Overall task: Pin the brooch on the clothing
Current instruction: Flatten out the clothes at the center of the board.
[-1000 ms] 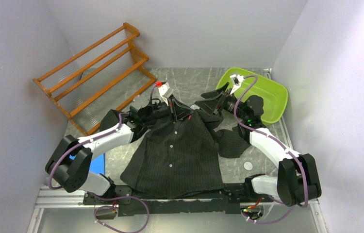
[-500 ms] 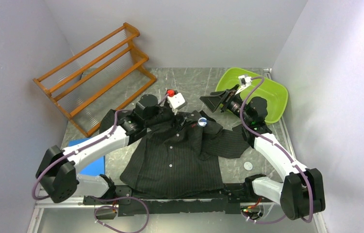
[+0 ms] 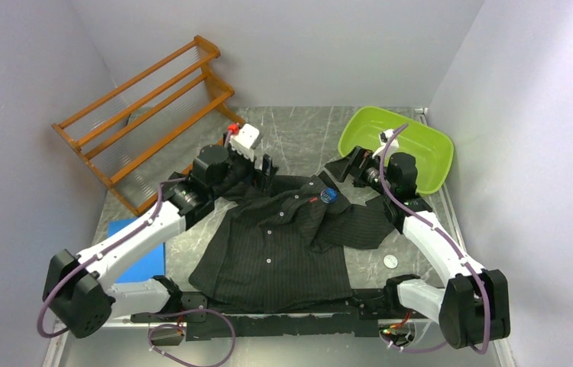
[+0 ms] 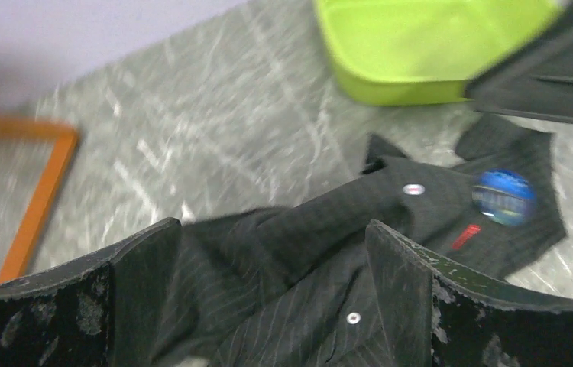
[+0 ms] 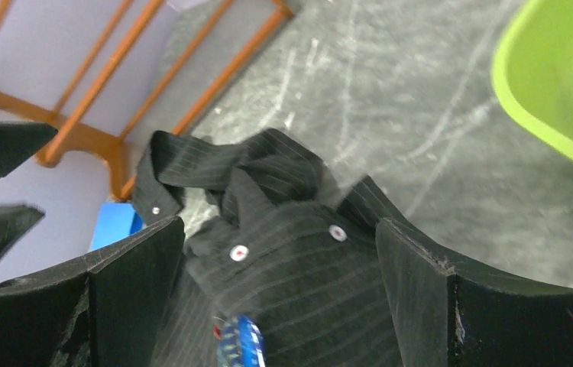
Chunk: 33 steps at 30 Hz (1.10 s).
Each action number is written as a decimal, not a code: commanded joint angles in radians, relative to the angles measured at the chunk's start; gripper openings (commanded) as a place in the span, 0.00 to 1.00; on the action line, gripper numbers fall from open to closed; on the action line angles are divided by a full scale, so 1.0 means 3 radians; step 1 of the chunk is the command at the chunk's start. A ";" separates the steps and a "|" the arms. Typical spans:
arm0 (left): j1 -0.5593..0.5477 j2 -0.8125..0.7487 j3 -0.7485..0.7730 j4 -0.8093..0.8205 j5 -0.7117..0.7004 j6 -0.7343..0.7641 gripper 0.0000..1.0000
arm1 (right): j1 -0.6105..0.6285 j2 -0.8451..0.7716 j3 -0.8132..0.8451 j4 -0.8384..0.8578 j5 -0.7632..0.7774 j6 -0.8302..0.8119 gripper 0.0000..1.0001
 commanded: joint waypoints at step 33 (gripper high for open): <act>0.1030 0.2438 0.1094 -0.1414 0.0247 -0.1615 0.20 | -0.0247 0.1711 0.0763 -0.1124 -0.0799 -0.0939 0.60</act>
